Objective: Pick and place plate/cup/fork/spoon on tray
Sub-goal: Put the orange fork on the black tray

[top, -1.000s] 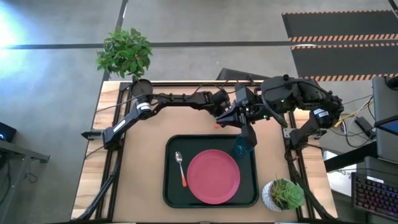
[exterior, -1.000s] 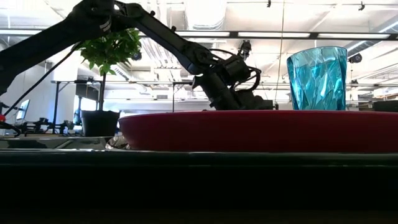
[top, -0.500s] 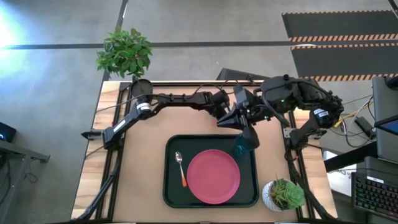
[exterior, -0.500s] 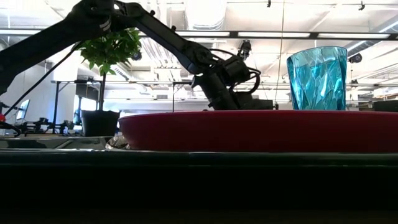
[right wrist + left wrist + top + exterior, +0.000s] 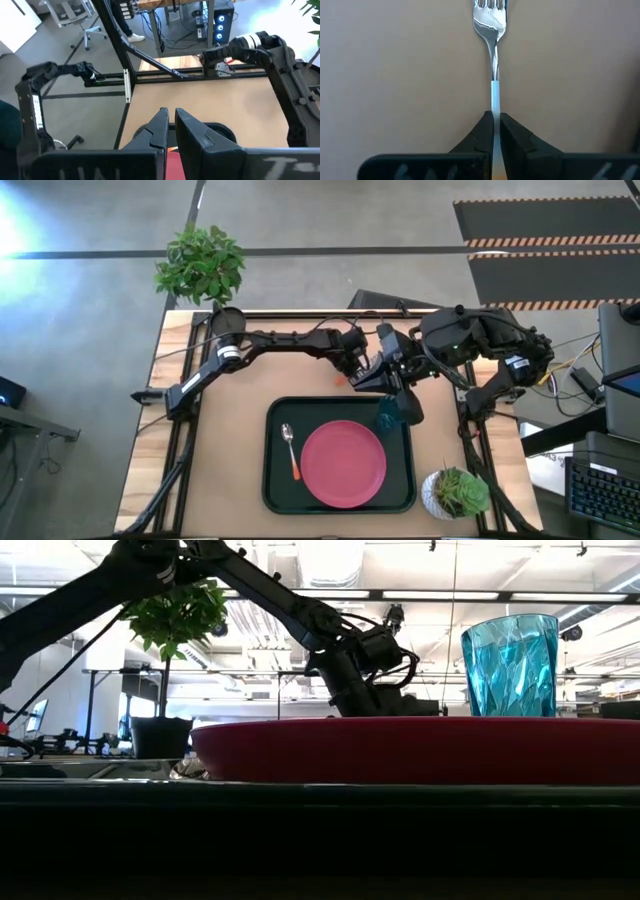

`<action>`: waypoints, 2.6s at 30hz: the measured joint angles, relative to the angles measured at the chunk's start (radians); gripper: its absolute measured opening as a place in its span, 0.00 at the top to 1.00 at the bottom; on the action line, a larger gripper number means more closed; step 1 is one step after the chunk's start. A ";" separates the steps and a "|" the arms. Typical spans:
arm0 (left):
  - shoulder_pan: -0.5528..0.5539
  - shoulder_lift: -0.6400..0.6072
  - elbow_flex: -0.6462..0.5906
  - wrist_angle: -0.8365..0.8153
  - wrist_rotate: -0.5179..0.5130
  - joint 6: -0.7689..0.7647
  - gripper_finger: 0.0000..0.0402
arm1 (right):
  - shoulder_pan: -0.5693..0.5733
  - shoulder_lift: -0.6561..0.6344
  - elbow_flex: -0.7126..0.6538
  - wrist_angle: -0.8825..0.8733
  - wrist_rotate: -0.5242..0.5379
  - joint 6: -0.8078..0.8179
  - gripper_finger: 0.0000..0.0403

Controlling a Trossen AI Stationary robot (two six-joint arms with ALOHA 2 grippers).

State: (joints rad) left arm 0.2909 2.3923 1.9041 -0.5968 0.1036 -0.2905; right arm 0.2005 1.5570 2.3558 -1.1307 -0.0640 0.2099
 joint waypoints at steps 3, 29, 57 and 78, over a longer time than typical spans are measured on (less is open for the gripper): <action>0.000 -0.028 -0.004 -0.037 -0.002 -0.018 1.00 | 0.000 0.000 0.000 -0.003 0.000 -0.011 0.94; -0.001 -0.662 -0.529 -0.275 -0.239 -0.177 1.00 | 0.000 0.000 0.000 -0.043 -0.016 -0.092 0.94; -0.709 -1.103 -1.051 0.005 -0.559 -1.291 1.00 | 0.000 0.003 0.000 -0.035 -0.013 -0.179 0.94; -1.059 -0.796 -0.923 0.062 -0.607 -1.846 1.00 | 0.000 0.003 -0.001 -0.089 -0.015 -0.183 0.94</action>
State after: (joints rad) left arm -0.7678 1.5964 0.9810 -0.5344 -0.5030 -2.1368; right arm 0.2005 1.5600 2.3550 -1.2198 -0.0788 0.0268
